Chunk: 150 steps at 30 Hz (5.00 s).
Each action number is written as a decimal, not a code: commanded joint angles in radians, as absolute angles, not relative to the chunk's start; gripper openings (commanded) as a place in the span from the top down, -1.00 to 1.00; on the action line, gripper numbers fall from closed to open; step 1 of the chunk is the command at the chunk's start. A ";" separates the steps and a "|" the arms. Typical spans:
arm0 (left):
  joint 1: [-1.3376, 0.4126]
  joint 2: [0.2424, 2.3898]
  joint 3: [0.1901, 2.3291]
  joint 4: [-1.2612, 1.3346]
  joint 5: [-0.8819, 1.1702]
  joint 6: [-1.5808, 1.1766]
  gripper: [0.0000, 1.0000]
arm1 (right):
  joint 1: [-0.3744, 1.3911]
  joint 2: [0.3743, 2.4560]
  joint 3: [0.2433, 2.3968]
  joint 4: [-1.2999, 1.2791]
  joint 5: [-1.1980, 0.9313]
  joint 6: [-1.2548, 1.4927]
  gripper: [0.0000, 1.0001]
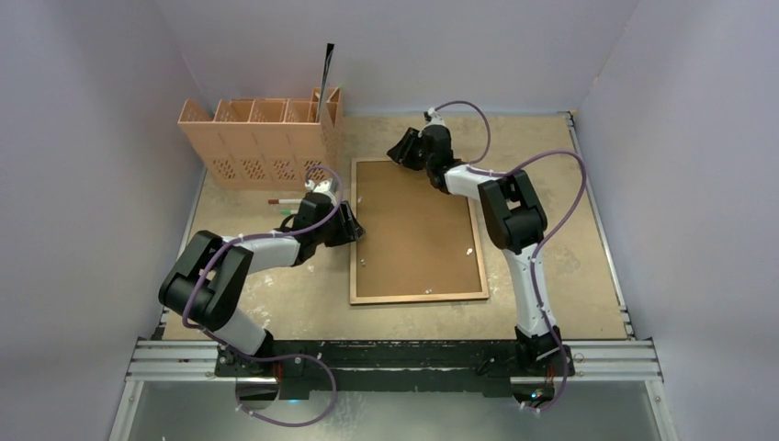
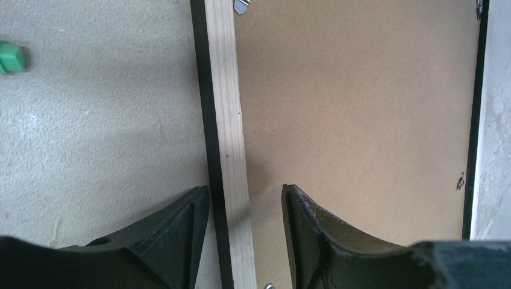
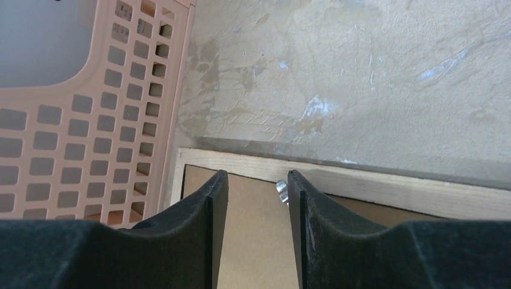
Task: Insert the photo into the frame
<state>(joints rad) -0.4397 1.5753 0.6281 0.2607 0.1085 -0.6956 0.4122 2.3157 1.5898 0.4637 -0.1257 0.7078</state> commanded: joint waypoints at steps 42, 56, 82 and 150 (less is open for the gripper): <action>-0.440 1.611 0.653 0.203 0.106 -0.684 0.01 | 0.414 2.390 1.813 0.195 -0.284 0.637 0.32; -0.440 1.612 0.654 0.201 0.106 -0.684 0.01 | 0.413 2.306 1.724 0.291 -0.175 0.646 0.21; -0.440 1.617 0.654 0.201 0.106 -0.683 0.01 | 0.410 2.283 1.646 0.353 -0.098 0.671 0.18; -0.441 1.635 0.678 0.204 0.101 -0.683 0.03 | 0.381 2.385 1.875 0.010 -0.392 0.286 0.62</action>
